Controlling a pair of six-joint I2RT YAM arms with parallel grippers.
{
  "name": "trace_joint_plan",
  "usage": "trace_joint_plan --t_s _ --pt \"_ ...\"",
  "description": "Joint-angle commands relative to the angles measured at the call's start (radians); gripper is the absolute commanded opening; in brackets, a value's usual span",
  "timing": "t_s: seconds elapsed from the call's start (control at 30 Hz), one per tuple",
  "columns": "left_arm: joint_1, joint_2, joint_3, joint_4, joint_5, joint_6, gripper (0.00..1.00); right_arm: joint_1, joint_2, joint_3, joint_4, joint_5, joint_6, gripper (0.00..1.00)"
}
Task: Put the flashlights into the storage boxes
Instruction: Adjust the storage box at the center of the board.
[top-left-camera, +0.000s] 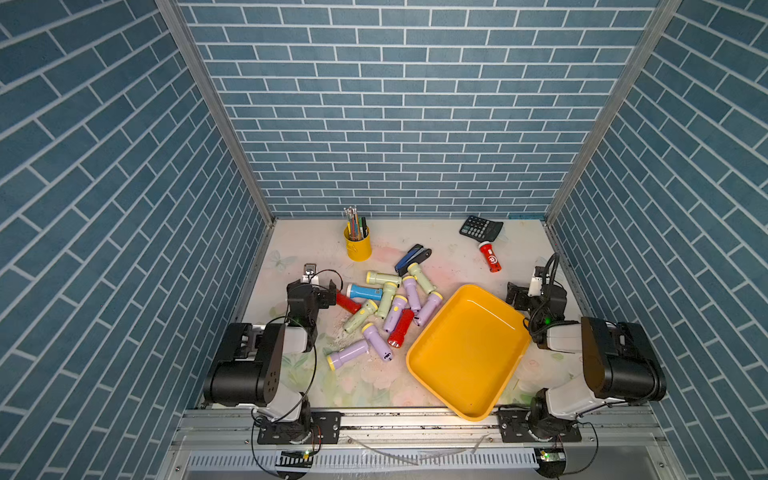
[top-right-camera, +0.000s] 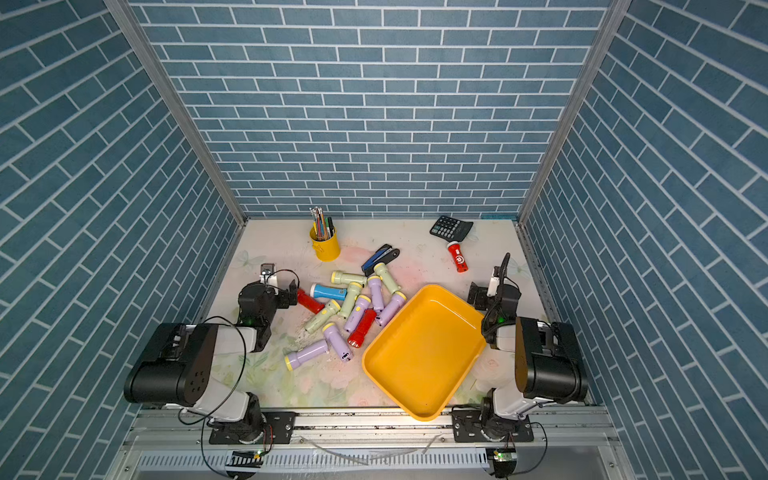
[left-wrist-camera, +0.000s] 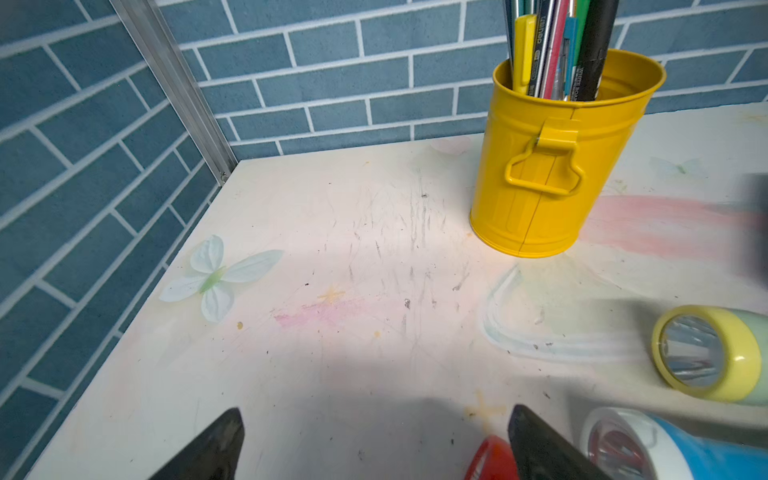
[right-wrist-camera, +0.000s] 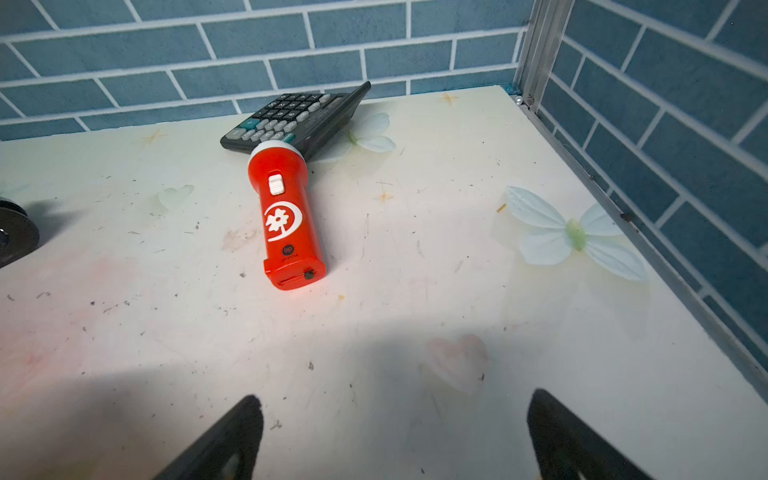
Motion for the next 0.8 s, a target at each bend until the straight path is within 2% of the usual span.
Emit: trace_joint_plan --t_s 0.0,0.77 --pt "0.003 0.005 0.016 -0.003 0.009 0.004 1.00 0.005 0.002 0.024 0.011 0.004 -0.023 0.99" --pt "0.004 0.006 0.017 -0.006 0.022 0.003 1.00 0.005 0.001 0.023 0.012 0.004 -0.024 0.99"
